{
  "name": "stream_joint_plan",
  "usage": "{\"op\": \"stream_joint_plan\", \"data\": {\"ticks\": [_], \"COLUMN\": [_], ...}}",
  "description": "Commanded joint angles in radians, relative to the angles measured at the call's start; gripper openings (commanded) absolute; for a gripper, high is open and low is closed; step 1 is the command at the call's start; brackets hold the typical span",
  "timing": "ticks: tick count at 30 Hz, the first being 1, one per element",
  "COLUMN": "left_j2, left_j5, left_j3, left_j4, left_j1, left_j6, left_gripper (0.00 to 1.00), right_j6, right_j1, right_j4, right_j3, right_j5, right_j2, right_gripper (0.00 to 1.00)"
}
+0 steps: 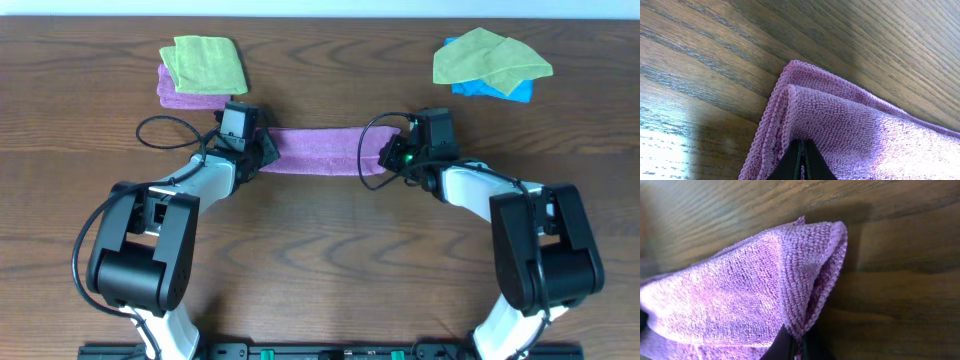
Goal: Fold the cloth
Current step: 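Carry the strip's right end leftward with the right gripper, folding it in half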
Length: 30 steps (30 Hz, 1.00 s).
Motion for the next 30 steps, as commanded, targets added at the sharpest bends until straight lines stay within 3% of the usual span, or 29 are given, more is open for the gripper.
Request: {"op": "stream_joint_plan", "data": {"ticks": [1,10,30], "left_j2": [0.042,0.042,0.042], "left_j5": [0.001,0.015,0.047], "left_j3": [-0.011,-0.011,0.038], "left_j4": [-0.029,-0.029,-0.046], "left_j1": [-0.015,-0.024,-0.041], "left_j6": [0.014,-0.002,0.008], "left_gripper": [0.06,0.06,0.06], "right_j6": [-0.109,-0.204,-0.226], "right_j1": [0.009,0.037,0.236], "right_j4": [-0.041,-0.121,-0.108], "right_j3": [0.020,0.032,0.145], "right_j5": [0.032,0.034,0.040], "right_j2": [-0.047,-0.169,-0.178], "right_gripper": [0.01,0.01,0.01]}}
